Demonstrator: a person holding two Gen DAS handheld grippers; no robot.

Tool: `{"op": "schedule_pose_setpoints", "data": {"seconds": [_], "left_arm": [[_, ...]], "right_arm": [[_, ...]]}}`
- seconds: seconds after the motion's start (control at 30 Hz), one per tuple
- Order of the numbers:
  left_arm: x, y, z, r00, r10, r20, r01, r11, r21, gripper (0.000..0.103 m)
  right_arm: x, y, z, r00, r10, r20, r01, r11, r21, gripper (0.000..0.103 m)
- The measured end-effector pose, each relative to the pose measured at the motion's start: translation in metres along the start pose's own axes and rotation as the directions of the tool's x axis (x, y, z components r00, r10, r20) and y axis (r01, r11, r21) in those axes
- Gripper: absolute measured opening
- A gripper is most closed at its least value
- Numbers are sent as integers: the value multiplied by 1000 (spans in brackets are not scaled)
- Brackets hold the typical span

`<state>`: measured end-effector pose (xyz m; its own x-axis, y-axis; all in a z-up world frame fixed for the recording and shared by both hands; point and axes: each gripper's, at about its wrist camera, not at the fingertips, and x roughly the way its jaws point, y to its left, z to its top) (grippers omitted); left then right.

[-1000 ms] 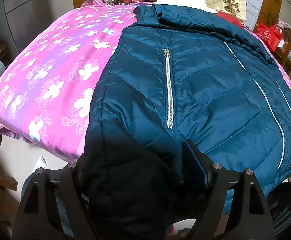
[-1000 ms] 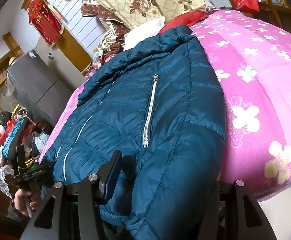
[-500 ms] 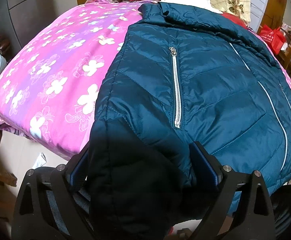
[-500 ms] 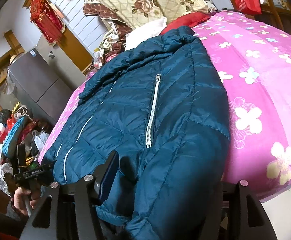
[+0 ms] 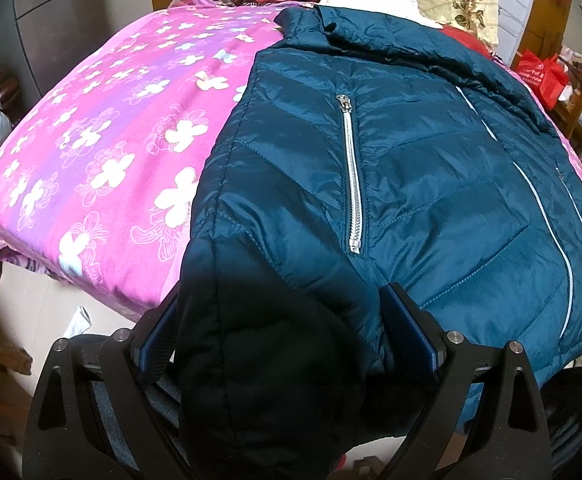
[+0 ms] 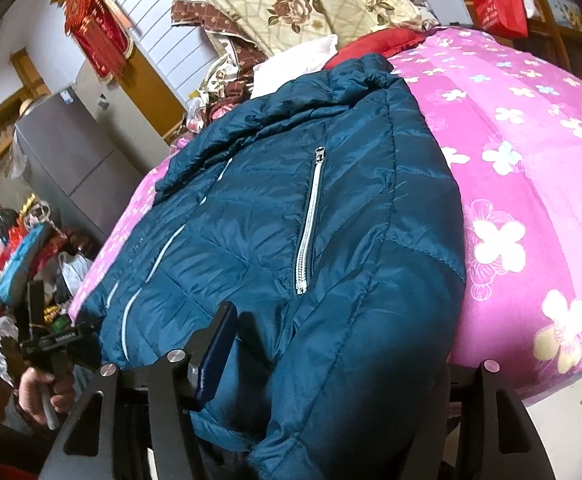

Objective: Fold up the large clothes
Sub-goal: 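Grasp the jacket hem with both tools, one at each side, then lift the hem with both tools and fold it toward the collar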

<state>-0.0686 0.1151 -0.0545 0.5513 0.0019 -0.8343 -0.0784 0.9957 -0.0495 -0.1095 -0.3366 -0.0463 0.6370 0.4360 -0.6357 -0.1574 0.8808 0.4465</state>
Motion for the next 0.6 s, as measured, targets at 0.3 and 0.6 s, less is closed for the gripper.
{"op": "schedule_pose_setpoints", "data": {"seconds": [0.3,0.6], "left_arm": [[-20,10,3,986,-163,40,163,987,1,15],[-48,59,-1,960,-260,101,266,963,-49,8]], "right_arm": [[-15,4,-1,999,-22,30,22,1000,-9,21],[-52,39,-12,998,-23,51,29,991,-133,14]]}}
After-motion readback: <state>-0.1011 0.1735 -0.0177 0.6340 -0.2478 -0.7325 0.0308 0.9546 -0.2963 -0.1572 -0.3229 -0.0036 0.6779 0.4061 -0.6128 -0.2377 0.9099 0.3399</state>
